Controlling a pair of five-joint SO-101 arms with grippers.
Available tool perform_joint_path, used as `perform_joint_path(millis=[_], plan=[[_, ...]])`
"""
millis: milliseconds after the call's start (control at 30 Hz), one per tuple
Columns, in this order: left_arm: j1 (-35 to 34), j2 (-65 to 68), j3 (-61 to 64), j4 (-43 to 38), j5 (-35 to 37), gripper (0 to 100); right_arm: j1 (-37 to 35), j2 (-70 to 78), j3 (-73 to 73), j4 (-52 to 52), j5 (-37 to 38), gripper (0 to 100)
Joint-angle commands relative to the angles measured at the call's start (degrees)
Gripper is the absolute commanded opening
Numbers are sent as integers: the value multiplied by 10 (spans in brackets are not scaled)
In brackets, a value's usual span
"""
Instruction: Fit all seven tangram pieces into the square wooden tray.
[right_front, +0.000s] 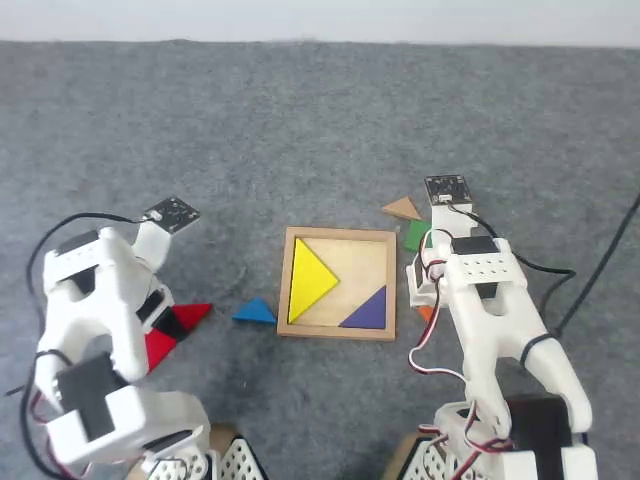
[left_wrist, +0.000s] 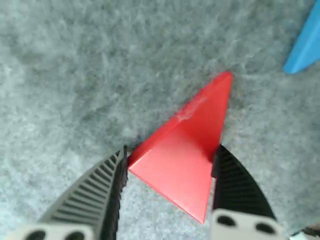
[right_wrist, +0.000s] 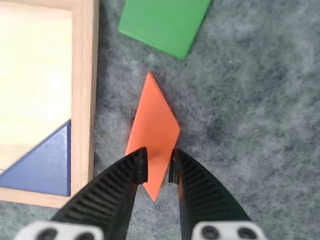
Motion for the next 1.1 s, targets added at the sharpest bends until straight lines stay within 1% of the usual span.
perform_joint_path(millis=[0,567,633,733,800,933,1067], plan=[[5,4,3,-5,11,186,6,-31,-4,-7,-2,98],[5,3,3,18,10,190,6,-31,-4,-7,-2,98],[5,3,0,16,8,217,6,-31,-4,-7,-2,98],[5,3,-1,17,8,296,6,-31,-4,-7,-2,98],[6,3,-1,16,6,301,6,-31,-4,-7,-2,98],[6,9,1,19,-55,301,6,-31,-4,-7,-2,98],[7,9,0,15,-62,301,6,-31,-4,-7,-2,98]])
